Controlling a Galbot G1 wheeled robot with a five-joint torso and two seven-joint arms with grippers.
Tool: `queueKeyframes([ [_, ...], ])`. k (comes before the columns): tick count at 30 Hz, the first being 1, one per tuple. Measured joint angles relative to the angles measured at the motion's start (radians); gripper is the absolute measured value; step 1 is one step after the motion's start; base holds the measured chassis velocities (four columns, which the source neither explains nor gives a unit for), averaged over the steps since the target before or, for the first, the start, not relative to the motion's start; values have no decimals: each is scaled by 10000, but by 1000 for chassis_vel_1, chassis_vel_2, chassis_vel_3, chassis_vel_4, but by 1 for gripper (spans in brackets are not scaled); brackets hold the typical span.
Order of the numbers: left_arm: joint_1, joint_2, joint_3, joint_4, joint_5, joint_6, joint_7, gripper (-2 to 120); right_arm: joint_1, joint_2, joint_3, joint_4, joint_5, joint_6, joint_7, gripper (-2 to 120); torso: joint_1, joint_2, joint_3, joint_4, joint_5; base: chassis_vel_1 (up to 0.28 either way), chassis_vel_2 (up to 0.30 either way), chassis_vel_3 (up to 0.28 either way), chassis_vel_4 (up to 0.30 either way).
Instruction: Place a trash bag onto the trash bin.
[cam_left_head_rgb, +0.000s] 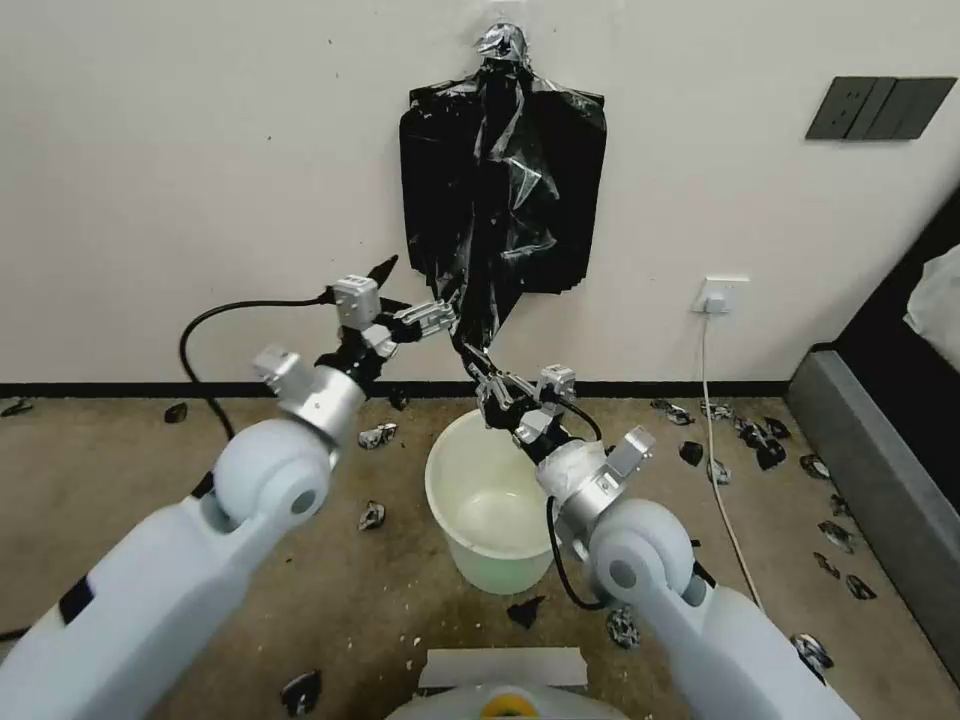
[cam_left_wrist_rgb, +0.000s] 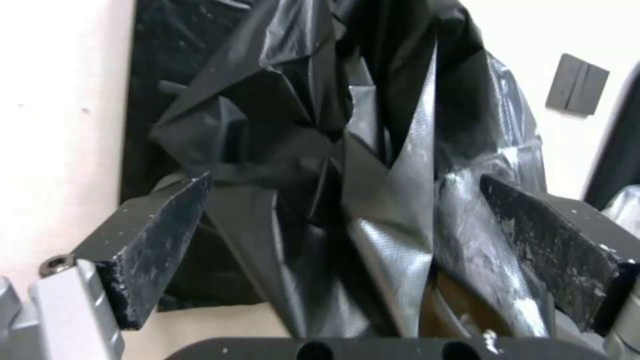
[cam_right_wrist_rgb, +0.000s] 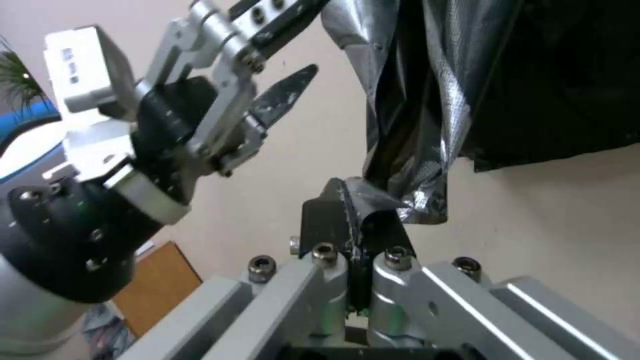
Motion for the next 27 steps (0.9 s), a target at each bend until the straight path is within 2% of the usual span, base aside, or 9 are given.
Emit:
queueKeyframes([
  [5,-868,-65,674,301,-188,64,-59,100,-79,-21,131,41,5,0,-1,0,0,0,0,-1,1,0,0,0,0],
  [8,-1315,-54,995,430,-321,112,-81,94,-150,-47,204,81,5,-1,-3,0,0,0,0,-1,0,0,0,0,0],
  [15,-2009,-70,1679,722,-516,266,-265,67,-207,-49,318,145,41,0,-3,0,0,-1,0,-1,1,0,0,0,0],
  [17,-2056,-87,1708,742,-546,280,-317,63,-217,-59,337,151,50,1,-3,0,0,0,0,-1,0,0,0,0,0],
  [18,-2093,-96,1713,747,-577,285,-376,55,-220,-78,357,153,54,2,-3,0,0,0,0,0,0,0,0,0,0],
  [20,-2115,-88,1714,747,-602,286,-405,51,-223,-92,368,162,61,3,-3,0,0,0,0,-1,1,0,0,0,0],
  [23,-2123,-21,1689,720,-709,286,-457,37,-225,-116,382,178,85,4,12,0,0,0,0,0,0,0,0,0,0],
  [24,-2123,-21,1689,720,-709,286,-457,37,-225,-116,382,178,85,4,12,0,0,0,0,0,0,0,0,0,0],
  [27,-2124,18,1691,778,-724,290,-496,22,-212,-120,388,236,251,5,83,0,0,0,0,-1,1,0,0,0,0],
])
